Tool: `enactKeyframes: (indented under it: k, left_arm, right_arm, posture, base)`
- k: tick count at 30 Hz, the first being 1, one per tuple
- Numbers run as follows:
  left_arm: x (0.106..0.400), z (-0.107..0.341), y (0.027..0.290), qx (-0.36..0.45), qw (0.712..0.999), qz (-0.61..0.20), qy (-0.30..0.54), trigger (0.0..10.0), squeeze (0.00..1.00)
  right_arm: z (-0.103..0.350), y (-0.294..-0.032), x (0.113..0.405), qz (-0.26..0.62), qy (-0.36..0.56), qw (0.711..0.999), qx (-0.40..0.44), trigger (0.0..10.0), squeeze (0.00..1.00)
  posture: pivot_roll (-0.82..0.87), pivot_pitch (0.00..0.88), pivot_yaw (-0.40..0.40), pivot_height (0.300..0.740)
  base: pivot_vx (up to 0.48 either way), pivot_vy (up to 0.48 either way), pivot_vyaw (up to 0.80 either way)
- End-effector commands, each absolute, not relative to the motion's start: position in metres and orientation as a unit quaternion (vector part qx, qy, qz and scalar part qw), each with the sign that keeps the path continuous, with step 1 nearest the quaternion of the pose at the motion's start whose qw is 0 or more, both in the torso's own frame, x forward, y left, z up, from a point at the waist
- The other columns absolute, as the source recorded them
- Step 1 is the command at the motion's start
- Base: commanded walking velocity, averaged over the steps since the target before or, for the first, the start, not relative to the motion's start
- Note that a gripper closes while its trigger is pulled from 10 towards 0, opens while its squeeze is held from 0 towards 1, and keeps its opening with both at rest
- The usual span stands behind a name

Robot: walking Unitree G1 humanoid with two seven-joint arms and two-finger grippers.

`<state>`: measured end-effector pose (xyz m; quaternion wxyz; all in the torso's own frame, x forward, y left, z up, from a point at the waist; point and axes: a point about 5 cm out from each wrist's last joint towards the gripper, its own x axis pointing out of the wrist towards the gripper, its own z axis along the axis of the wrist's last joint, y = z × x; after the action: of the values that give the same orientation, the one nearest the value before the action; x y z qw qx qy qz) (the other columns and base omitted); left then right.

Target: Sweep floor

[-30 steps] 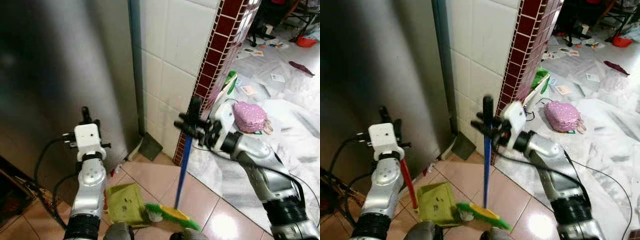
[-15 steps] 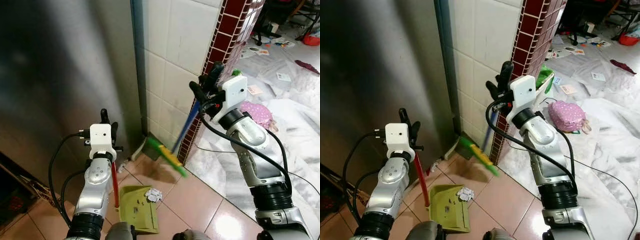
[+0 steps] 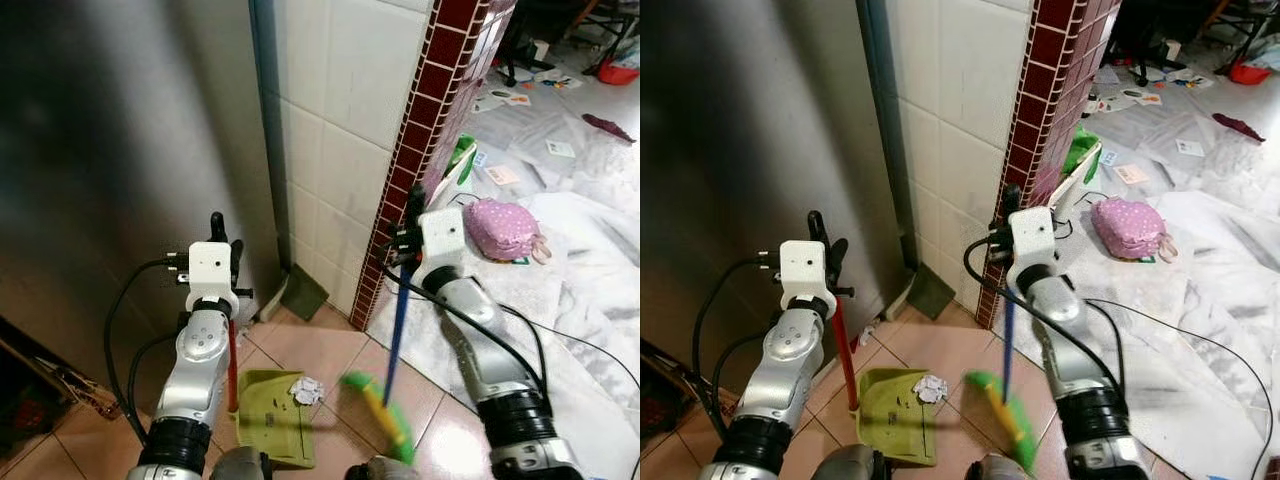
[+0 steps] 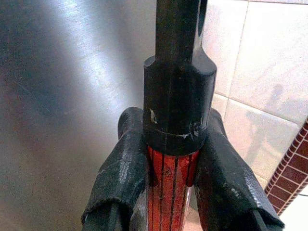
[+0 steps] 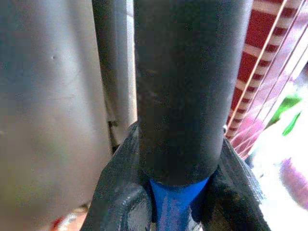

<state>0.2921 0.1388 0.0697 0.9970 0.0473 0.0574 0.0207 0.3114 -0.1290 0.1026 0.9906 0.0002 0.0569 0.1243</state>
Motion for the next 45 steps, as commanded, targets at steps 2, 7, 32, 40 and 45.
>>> enactKeyframes:
  k: [2, 7, 32, 40, 45]
  left_arm:
    - [0.292, 0.067, 0.136, 0.055, 0.996, 0.014, 0.063, 10.0, 0.00]
    - [0.292, 0.065, 0.136, 0.052, 0.996, 0.015, 0.066, 10.0, 0.00]
    - [0.296, 0.080, 0.149, 0.025, 0.999, 0.010, 0.030, 10.0, 0.00]
    - [0.288, 0.088, 0.148, -0.006, 1.000, -0.005, 0.011, 10.0, 0.00]
    - [0.286, 0.095, 0.139, -0.021, 0.999, -0.032, -0.005, 10.0, 0.00]
  right_arm:
    - [0.111, -0.118, 0.315, 0.133, 0.051, 0.987, 0.069, 10.0, 0.00]
    - [0.121, -0.110, 0.315, 0.178, 0.035, 0.976, 0.123, 10.0, 0.00]
    - [0.115, -0.166, 0.317, 0.092, 0.009, 0.995, -0.043, 10.0, 0.00]
    - [0.109, -0.171, 0.311, 0.017, -0.019, 0.998, -0.059, 10.0, 0.00]
    - [0.109, -0.182, 0.311, -0.029, -0.021, 0.998, -0.059, 10.0, 0.00]
  posture:
    - [-0.01, 0.000, 0.010, 0.740]
    - [-0.01, 0.000, 0.004, 0.740]
    - [-0.02, 0.000, -0.027, 0.740]
    - [-0.02, 0.000, 0.010, 0.740]
    - [-0.03, 0.000, 0.025, 0.740]
  base:
    - [0.000, 0.000, 0.00]
    - [0.000, 0.000, 0.00]
    - [0.000, 0.000, 0.00]
    - [0.000, 0.000, 0.00]
    - [0.000, 0.000, -0.18]
